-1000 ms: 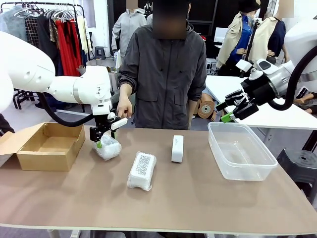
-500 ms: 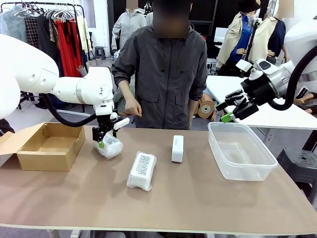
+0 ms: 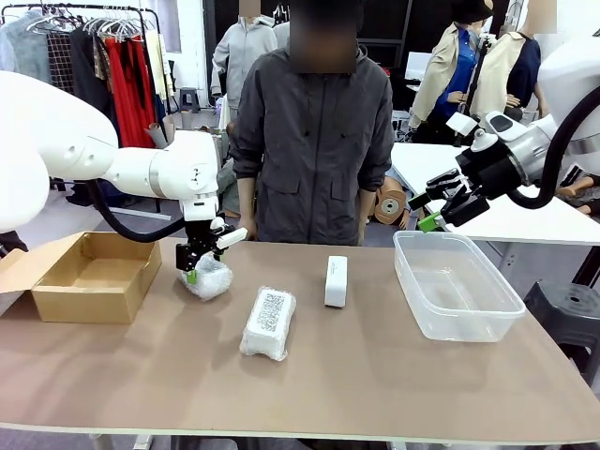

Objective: Separate and place wrapped and unwrapped clocks.
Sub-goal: Pick up the Digital clock indicated by the person, then if the picked Digital clock is wrapped, place it in the Package Box ; if not, place it in the Organizing box.

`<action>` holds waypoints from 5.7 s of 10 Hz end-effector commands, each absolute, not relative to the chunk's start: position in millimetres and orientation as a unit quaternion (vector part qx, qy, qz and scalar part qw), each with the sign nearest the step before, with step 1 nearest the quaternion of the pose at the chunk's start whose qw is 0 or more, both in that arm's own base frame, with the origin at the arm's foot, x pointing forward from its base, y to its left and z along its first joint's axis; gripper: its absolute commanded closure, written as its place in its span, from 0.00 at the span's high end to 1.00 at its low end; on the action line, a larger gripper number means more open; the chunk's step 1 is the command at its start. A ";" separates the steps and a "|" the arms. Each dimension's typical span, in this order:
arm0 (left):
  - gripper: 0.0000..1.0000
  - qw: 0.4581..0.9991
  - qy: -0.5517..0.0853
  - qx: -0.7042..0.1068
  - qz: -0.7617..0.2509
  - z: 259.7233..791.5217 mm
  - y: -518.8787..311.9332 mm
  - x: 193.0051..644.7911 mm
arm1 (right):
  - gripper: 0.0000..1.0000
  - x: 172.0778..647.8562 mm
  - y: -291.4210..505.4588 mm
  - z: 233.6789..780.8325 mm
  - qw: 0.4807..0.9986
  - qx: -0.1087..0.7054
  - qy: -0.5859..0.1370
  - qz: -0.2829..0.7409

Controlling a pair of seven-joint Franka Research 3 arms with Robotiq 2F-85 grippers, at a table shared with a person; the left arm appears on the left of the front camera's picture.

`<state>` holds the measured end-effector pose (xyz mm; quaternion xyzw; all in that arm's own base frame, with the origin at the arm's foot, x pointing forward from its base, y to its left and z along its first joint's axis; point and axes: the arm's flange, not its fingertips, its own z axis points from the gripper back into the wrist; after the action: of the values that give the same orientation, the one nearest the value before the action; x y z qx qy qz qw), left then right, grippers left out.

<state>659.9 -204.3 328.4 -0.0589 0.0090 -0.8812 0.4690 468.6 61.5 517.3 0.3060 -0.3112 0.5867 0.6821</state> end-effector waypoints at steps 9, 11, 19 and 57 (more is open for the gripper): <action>0.00 0.497 0.005 -0.067 -0.865 358.4 -191.4 659.3 | 1.00 467.5 61.8 517.1 0.681 0.306 -0.311 0.588; 0.00 0.533 -0.010 -0.078 -0.842 397.0 -186.7 649.2 | 1.00 467.5 61.8 517.1 0.681 0.306 -0.311 0.588; 0.00 0.600 -0.025 -0.027 -0.799 590.2 -206.5 575.2 | 1.00 467.5 61.8 517.1 0.681 0.306 -0.311 0.588; 0.00 0.926 -0.073 -0.054 -0.366 562.3 -5.2 628.4 | 1.00 467.5 61.8 517.1 0.681 0.306 -0.311 0.588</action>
<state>628.7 -6.5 558.6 -0.0625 -0.0761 -0.3648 0.9258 468.7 61.2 516.9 0.3062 -0.3109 0.5865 0.6824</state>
